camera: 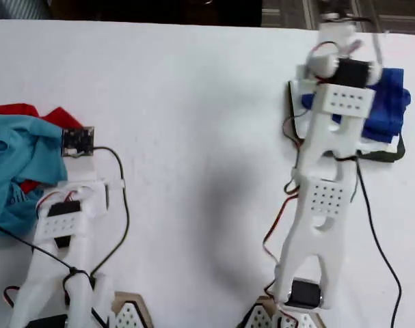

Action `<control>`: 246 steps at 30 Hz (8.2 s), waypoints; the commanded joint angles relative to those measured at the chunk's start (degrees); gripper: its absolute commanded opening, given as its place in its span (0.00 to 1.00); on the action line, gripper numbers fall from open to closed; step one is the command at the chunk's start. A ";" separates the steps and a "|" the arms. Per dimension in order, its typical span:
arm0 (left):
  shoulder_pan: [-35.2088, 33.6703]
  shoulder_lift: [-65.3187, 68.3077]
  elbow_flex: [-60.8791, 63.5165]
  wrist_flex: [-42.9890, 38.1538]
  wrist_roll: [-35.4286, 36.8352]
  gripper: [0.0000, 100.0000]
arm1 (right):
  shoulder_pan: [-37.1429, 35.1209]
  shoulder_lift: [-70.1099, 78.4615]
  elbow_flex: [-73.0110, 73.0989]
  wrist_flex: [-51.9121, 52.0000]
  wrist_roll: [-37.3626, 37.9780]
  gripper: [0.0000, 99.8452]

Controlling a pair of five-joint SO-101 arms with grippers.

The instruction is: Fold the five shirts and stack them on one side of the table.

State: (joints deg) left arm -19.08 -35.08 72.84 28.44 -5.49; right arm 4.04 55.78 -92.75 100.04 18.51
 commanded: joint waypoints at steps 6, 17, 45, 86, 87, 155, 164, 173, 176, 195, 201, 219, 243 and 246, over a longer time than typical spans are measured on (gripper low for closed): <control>0.44 0.00 -0.22 -0.88 0.09 0.03 | -3.30 -0.66 7.74 1.27 0.62 0.23; 0.44 0.00 -0.31 -0.88 0.09 0.03 | -4.26 0.04 8.53 1.19 1.32 0.23; 0.44 0.00 -0.31 -0.88 0.09 0.03 | -1.36 2.15 5.19 -7.87 13.19 0.23; 0.44 0.00 -0.31 -0.88 0.09 0.03 | 5.85 15.96 5.27 -13.41 17.49 0.23; 0.44 0.00 -0.31 -0.88 0.09 0.03 | 6.20 16.22 5.27 -13.93 17.49 0.23; 0.44 0.00 -0.31 -0.97 0.09 0.03 | 4.35 13.58 -2.37 -10.77 17.49 0.17; 0.44 0.00 -0.31 -0.97 0.09 0.03 | 4.53 12.62 -2.81 -10.33 17.58 0.01; 0.44 0.00 -0.31 -0.97 0.09 0.03 | 4.70 5.32 -2.73 -1.45 24.62 0.02; 0.44 0.00 -0.31 -0.97 0.09 0.03 | 4.79 3.91 -2.73 -0.22 27.25 0.02; 0.44 0.00 -0.40 -0.97 0.09 0.03 | 8.04 -5.05 10.90 1.45 28.22 0.02; 0.44 0.00 -0.48 -0.97 0.09 0.03 | 5.58 -10.86 22.51 1.36 26.02 0.02; 0.44 0.00 -0.48 -0.97 0.09 0.03 | 4.62 -6.73 24.79 1.27 24.00 0.02; 0.44 0.00 -0.48 -0.97 0.09 0.03 | 4.35 -15.87 26.02 1.01 23.91 0.02; 0.44 0.00 -0.48 -0.97 0.09 0.03 | 4.35 -10.33 26.02 1.01 23.91 0.02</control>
State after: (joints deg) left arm -19.08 -35.08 72.84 28.44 -5.49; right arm 7.91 42.59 -66.55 100.04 43.03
